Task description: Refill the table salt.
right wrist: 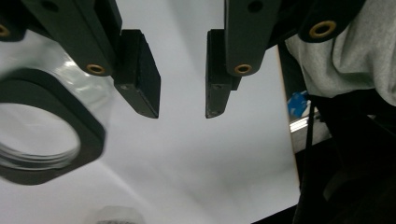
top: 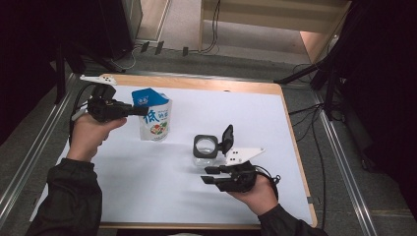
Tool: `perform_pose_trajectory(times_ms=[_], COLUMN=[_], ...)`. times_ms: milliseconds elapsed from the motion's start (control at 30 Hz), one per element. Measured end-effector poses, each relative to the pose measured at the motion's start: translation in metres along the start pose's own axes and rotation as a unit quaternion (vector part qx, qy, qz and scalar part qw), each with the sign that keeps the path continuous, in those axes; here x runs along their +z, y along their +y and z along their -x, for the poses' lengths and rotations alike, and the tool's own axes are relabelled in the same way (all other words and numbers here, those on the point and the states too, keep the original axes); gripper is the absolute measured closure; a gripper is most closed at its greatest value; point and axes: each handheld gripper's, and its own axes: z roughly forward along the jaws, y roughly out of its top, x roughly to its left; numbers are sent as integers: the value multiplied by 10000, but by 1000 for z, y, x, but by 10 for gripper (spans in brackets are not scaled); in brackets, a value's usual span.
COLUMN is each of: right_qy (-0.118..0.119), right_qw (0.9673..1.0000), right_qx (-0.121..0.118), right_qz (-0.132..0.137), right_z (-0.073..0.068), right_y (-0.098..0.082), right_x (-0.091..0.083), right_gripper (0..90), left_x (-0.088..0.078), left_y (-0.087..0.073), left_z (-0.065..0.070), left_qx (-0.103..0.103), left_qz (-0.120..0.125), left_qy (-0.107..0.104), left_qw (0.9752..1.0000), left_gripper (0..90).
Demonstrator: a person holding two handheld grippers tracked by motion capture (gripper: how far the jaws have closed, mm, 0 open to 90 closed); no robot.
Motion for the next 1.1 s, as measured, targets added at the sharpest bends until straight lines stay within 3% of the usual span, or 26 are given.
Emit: perform_pose_trajectory(times_ms=[233,500,700,800,933,1100], right_qy=[211,42,29,-65,-174,-322], right_qw=[9994,9992,9995,9996,9995,9995], right_qx=[200,184,179,94,176,36], right_qz=[-193,-349,-270,-258,-208,-47], right_z=[-2,-2,-3,-4,-4,-4], right_y=[12,27,39,44,47,48], right_x=[39,71,90,98,109,117], right_gripper=[673,667,666,662,642,632], left_x=[-2,-3,-8,-10,-14,-19], left_y=[-3,-7,-9,-10,-12,-13], left_z=[9,22,30,33,40,45], left_qx=[-43,-28,-12,-34,1,28], left_qz=[-17,-133,-123,-129,-156,-156], left_qy=[45,84,26,45,68,49], left_qw=[10000,9999,9999,9999,9999,9999], left_gripper=[900,900,900,900,900,900])
